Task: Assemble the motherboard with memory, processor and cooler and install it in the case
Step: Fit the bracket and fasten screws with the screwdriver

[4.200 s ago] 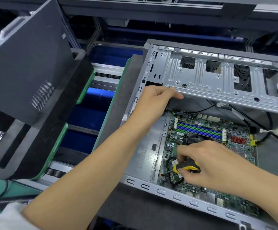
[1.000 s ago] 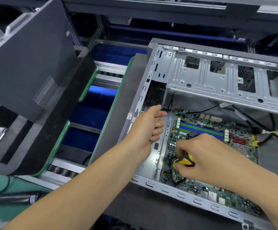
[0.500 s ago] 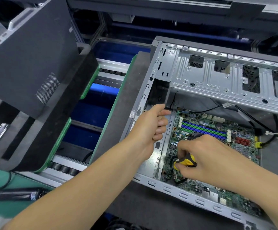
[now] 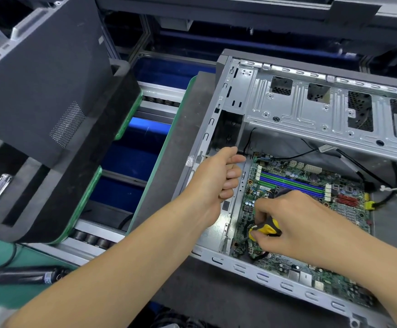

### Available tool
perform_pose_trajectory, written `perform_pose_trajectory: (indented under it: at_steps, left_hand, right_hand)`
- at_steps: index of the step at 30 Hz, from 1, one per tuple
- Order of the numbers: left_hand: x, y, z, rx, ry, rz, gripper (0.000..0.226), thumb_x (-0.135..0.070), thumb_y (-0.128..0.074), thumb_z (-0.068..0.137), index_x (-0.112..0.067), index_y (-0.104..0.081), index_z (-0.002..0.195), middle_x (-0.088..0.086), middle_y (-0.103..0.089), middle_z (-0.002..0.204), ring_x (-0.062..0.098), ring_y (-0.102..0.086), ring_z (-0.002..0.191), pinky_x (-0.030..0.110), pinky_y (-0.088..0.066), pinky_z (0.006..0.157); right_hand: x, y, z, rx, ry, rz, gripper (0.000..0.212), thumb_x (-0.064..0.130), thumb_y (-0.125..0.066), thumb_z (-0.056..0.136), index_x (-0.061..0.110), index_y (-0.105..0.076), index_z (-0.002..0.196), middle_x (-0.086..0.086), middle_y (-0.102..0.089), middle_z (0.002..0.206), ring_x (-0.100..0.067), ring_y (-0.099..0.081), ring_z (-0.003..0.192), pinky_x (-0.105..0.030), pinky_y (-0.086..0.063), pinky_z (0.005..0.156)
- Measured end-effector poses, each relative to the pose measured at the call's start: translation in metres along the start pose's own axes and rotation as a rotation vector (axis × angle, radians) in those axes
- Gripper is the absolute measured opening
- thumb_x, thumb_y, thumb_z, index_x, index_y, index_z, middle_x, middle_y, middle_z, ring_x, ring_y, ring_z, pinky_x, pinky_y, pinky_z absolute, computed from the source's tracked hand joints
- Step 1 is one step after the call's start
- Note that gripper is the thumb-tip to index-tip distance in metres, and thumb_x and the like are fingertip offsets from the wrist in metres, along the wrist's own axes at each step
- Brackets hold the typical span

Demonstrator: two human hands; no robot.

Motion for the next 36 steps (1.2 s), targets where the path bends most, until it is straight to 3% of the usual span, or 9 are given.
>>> perform_pose_trajectory:
  at_steps: [5,7,10,13,20,27,31,33,36]
  left_hand:
    - [-0.005,-0.004,-0.004,0.002,-0.065,0.121,0.015,-0.02,-0.046,0.095,-0.012,-0.058,0.099,-0.007,-0.03,0.056,0.005,-0.022,0.04,0.014,-0.016,0.036]
    - [-0.012,-0.006,-0.009,0.025,-0.185,0.5,0.012,-0.013,-0.05,0.091,-0.014,-0.06,0.098,-0.008,-0.037,0.057,0.002,-0.03,0.037,0.015,-0.024,0.036]
    - [-0.007,-0.021,-0.023,0.296,-0.274,1.131,0.015,-0.007,-0.061,0.082,-0.016,-0.063,0.094,-0.005,-0.041,0.057,0.009,-0.037,0.046,0.024,-0.03,0.047]
    - [0.005,-0.024,-0.03,0.406,-0.224,1.39,0.025,-0.01,-0.073,0.073,-0.02,-0.059,0.092,-0.006,-0.04,0.066,0.009,-0.036,0.054,0.022,-0.031,0.049]
    - [0.01,-0.028,-0.025,0.401,-0.269,1.313,0.022,-0.017,-0.083,0.069,-0.016,-0.062,0.077,-0.007,-0.037,0.057,0.011,-0.033,0.053,0.028,-0.028,0.053]
    - [0.007,-0.026,-0.029,0.463,-0.28,1.307,0.016,-0.015,-0.081,0.072,-0.024,-0.069,0.079,-0.003,-0.036,0.054,0.015,-0.031,0.055,0.022,-0.027,0.053]
    - [0.003,-0.027,-0.037,0.5,-0.289,1.24,0.037,-0.016,-0.085,0.069,-0.036,-0.056,0.057,-0.018,-0.042,0.044,0.0,-0.037,0.046,0.014,-0.023,0.045]
    - [0.005,-0.024,-0.036,0.487,-0.288,1.232,0.04,-0.014,-0.084,0.07,-0.034,-0.056,0.05,-0.013,-0.035,0.041,0.005,-0.03,0.045,0.017,-0.021,0.045]
    - [0.006,-0.021,-0.035,0.49,-0.27,1.219,0.031,-0.012,-0.083,0.07,-0.026,-0.061,0.054,-0.01,-0.029,0.049,0.01,-0.022,0.051,0.024,-0.02,0.049]
  right_hand:
    - [0.0,-0.001,0.0,-0.006,-0.003,-0.007,0.023,0.052,-0.054,0.081,0.029,-0.049,0.079,0.009,-0.049,0.059,-0.007,-0.048,0.059,-0.023,-0.038,0.05]
    - [0.0,0.0,0.0,-0.005,-0.014,-0.002,0.022,0.051,-0.055,0.08,0.03,-0.048,0.079,0.009,-0.048,0.06,-0.008,-0.047,0.06,-0.022,-0.035,0.049]
    - [0.002,0.002,-0.002,0.019,0.003,0.005,0.019,0.048,-0.055,0.081,0.034,-0.044,0.088,0.007,-0.05,0.059,-0.005,-0.049,0.059,-0.019,-0.036,0.048]
    - [0.002,0.004,-0.006,0.065,0.016,0.053,0.027,0.045,-0.053,0.078,0.037,-0.03,0.088,0.007,-0.05,0.056,-0.005,-0.049,0.054,-0.021,-0.033,0.045]
    - [0.005,0.011,-0.014,0.129,0.065,0.035,0.022,0.049,-0.045,0.09,0.038,-0.026,0.094,0.012,-0.049,0.076,-0.005,-0.047,0.068,-0.029,-0.044,0.061]
    - [0.014,0.027,-0.017,0.148,0.127,-0.183,0.028,0.042,-0.042,0.098,0.033,-0.034,0.124,0.008,-0.05,0.086,-0.015,-0.05,0.074,-0.029,-0.04,0.061]
    - [0.027,0.028,-0.006,0.171,0.113,-0.429,0.046,0.057,-0.036,0.094,0.017,-0.054,0.109,0.004,-0.033,0.065,-0.023,-0.041,0.066,-0.029,-0.025,0.048]
    - [0.031,0.031,-0.008,0.131,0.109,-0.429,0.043,0.063,-0.035,0.092,0.02,-0.045,0.091,0.004,-0.034,0.064,-0.023,-0.045,0.066,-0.029,-0.023,0.047]
    - [0.031,0.036,-0.015,0.102,0.159,-0.27,0.03,0.051,-0.05,0.092,0.028,-0.033,0.103,0.008,-0.043,0.079,-0.012,-0.04,0.061,-0.024,-0.024,0.047]
Point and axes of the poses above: each hand's wrist, its own z-axis towards the middle knuckle, its own y-axis out of the back of the hand, x = y × z, the point moved 6 cm from there along z, towards the middle knuckle
